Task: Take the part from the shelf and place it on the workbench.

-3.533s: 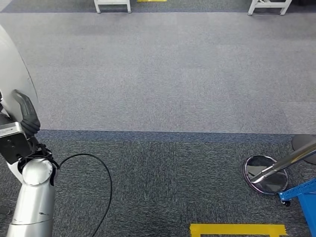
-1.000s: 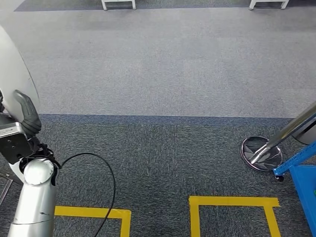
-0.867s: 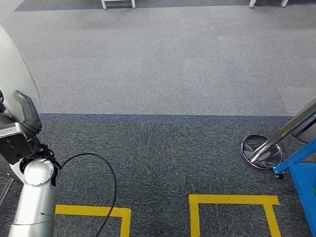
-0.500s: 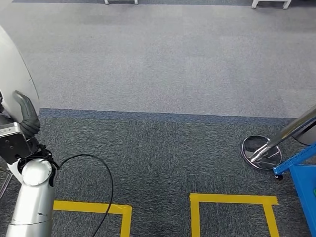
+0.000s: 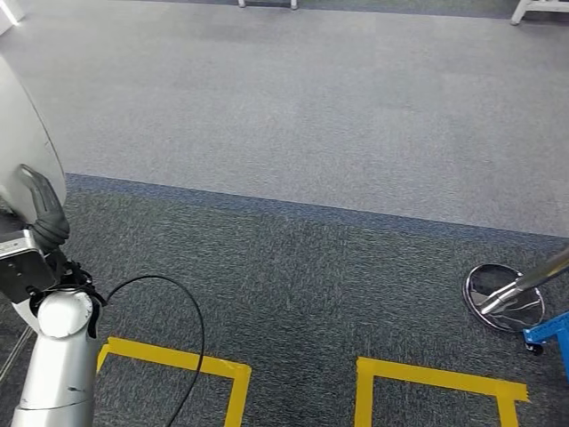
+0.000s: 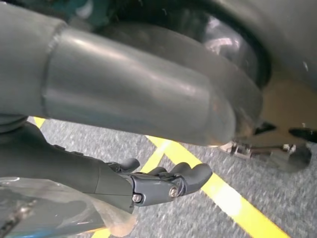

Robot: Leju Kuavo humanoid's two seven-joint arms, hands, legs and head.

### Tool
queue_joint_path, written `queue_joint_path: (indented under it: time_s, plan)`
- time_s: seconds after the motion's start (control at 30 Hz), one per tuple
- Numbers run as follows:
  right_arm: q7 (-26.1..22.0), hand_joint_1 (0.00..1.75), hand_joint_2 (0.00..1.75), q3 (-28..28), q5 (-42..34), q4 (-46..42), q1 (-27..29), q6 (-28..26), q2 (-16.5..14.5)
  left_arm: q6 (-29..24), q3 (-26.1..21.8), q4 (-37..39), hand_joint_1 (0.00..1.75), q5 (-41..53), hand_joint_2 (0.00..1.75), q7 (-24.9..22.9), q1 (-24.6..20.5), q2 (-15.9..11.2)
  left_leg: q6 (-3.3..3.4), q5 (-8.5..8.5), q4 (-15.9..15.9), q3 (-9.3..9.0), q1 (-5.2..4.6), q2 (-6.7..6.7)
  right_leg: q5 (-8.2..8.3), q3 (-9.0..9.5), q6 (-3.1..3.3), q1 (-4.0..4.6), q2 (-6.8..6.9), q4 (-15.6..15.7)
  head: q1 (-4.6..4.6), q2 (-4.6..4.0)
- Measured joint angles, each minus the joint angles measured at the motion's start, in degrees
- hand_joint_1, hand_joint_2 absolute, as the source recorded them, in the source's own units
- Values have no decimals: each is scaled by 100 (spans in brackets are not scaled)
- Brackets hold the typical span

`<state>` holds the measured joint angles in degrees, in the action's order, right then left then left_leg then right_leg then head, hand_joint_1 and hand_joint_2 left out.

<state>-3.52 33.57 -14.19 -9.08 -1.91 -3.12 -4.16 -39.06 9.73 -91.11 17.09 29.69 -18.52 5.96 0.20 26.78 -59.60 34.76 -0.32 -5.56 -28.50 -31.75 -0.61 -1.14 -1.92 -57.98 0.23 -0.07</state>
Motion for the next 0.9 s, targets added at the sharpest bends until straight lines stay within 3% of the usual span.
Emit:
queue_joint_path:
  time_s: [0.03, 0.1, 0.17, 0.2, 0.23, 0.3, 0.37, 0.4, 0.47, 0.53, 0.6, 0.67, 0.7, 0.77, 0.8, 0.87, 0.9]
  plan:
    - [-1, 0, 0, -1, 0, 1, 2, 1, -1, -2, -1, -23, 175, 7, 175, 4, -2, -2, -29, 140, -224, 101, -3, 138, 8, 2, 28, -7, 81, 14, -15, 0]
    - [-2, 0, 0, -1, -1, 1, 9, 2, -1, -4, -1, -46, 175, 15, 175, 8, 5, -1, -92, 519, -986, 436, 11, 406, 5, -1, 59, 9, 248, 17, -46, 0]
    - [-1, 0, 0, 0, -3, 2, 17, 2, 0, -8, -1, -50, 175, 21, 175, 8, 33, 0, -132, 676, -1535, 674, 49, 477, 0, -5, 67, 14, 417, 15, -48, 0]
    - [-1, 0, 0, 0, -5, 3, 17, 2, 1, -14, -2, -57, 175, 28, 175, 10, 44, -1, -143, 586, -1495, 646, 68, 495, -3, -5, 67, 14, 493, 14, -48, 0]
    - [-3, 0, 0, 0, -6, 3, 14, 2, 1, -25, -3, -72, 175, 41, 175, 12, 50, -1, -145, 403, -1227, 508, 81, 532, -7, 2, 63, 14, 563, 14, -49, 0]
    - [-10, 0, 0, 1, -7, 3, 7, 2, 1, -53, -8, -116, 175, 104, 175, 16, 45, -2, -125, 39, -408, 95, 56, 783, -25, 26, 39, 27, 687, 9, -49, 0]
    - [-26, 0, 0, 1, -1, 3, 7, 1, 0, -74, -20, -150, 175, 219, 175, 15, 38, 4, -70, -67, 79, -126, -5, 1010, -49, 42, -11, 56, 816, 1, -40, 0]
    - [-37, 0, 0, 1, 5, 3, 6, -1, -2, -80, -39, -165, 175, 282, 175, 15, 44, 6, -40, -44, 136, -134, -35, 1023, -57, 50, -40, 67, 890, 2, -37, 0]
    - [-57, 0, 0, 2, 20, -2, -8, -7, -8, -85, -109, -221, 175, 386, 175, 14, 58, 9, 36, -70, 172, -122, -31, 876, -93, 66, -99, 54, 972, -3, -33, 0]
    - [-68, 0, 0, 3, 29, -7, -22, -31, -14, -93, -193, -290, 175, 442, 175, 3, 31, 9, 117, -115, 218, -136, -3, 733, -289, -51, -143, 34, 693, -275, -17, 0]
    - [-62, 0, 0, 7, 38, -7, -14, -71, -15, -98, -273, -329, 175, 450, 175, -20, 12, 8, 169, -142, 230, -131, 8, 588, -644, -404, -153, 27, 313, -1003, 12, 0]
    - [-43, 0, 0, 13, 46, -6, 3, -96, -16, -98, -367, -346, 175, 447, 175, -51, 36, -1, 185, -149, 225, -123, -1, 425, -819, -744, -150, 34, 208, -1643, 24, 0]
    - [-29, 0, 0, 14, 52, -5, 4, -99, -16, -98, -418, -363, 175, 447, 175, -63, 47, -8, 186, -150, 219, -122, -3, 338, -733, -781, -143, 37, 197, -1662, 24, 0]
    - [-3, 0, 0, 17, 67, -5, -6, -101, -17, -98, -530, -425, 175, 445, 175, -73, 58, -20, 175, -144, 191, -123, 2, 167, -312, -548, -122, 28, 104, -1077, 24, 0]
    - [6, 0, 0, 18, 75, -5, -7, -102, -17, -98, -589, -460, 175, 443, 175, -73, 57, -23, 157, -134, 164, -110, 0, 89, -138, -371, -114, 14, -43, -680, 24, 0]
    - [13, 0, 0, 21, 88, -5, -2, -102, -17, -99, -699, -523, 175, 433, 175, -73, 58, -36, 99, -121, 99, -50, 7, -49, -14, -123, -103, -12, -280, -178, 16, 0]
    - [16, 0, 0, 22, 92, -5, 2, -99, -16, -99, -744, -548, 175, 429, 175, -73, 63, -46, 61, -130, 86, -16, 18, -119, -43, -86, -92, -7, -313, -125, 15, 0]
